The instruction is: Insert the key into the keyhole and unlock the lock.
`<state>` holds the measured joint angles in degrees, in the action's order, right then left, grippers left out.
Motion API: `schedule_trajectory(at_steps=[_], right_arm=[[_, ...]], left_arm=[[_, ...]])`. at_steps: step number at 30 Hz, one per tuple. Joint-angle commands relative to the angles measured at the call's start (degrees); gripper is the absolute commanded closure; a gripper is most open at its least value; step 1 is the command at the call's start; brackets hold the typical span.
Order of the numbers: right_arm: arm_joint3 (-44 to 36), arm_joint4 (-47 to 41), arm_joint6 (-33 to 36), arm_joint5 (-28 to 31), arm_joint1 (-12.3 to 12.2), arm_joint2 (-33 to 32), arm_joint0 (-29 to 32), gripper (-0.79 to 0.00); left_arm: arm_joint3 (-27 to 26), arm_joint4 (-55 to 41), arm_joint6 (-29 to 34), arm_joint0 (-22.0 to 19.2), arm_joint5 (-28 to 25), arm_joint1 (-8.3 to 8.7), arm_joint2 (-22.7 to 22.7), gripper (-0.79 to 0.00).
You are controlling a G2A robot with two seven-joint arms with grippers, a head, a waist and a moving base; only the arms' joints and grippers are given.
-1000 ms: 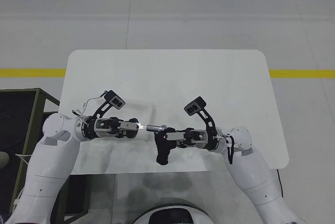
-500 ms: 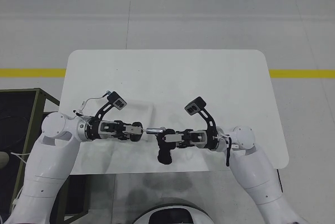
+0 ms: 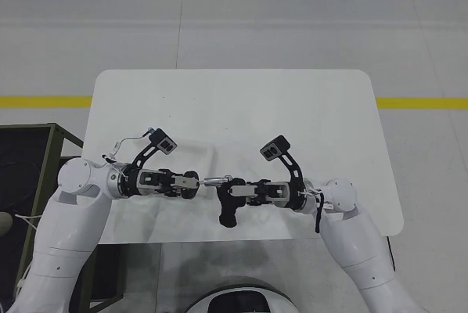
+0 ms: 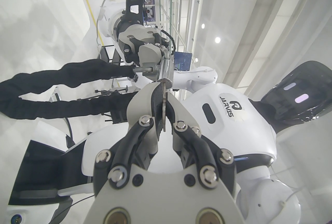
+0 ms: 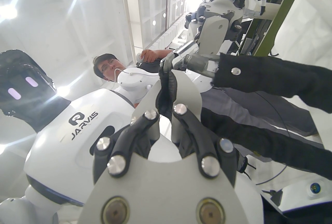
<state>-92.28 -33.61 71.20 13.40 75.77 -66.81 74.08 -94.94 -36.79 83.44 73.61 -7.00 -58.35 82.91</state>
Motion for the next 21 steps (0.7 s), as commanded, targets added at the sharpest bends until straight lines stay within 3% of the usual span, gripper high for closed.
schedule_trajectory(at_steps=[1,8,21], right_arm=[[-0.8,0.4,-0.8,-0.3,-0.2,-0.6,0.5,0.0],[-1.7,0.5,-2.2,0.2,-0.5,-1.4,1.0,0.0],[-1.7,0.0,-3.8,0.8,-0.9,-1.7,1.1,0.0]], left_arm=[[-4.8,11.9,-4.5,1.4,-8.6,0.18,0.9,0.0],[-10.3,26.2,-13.9,4.4,-27.7,0.15,2.7,0.0],[-15.8,50.8,-33.8,8.4,-47.3,0.36,5.0,0.0]])
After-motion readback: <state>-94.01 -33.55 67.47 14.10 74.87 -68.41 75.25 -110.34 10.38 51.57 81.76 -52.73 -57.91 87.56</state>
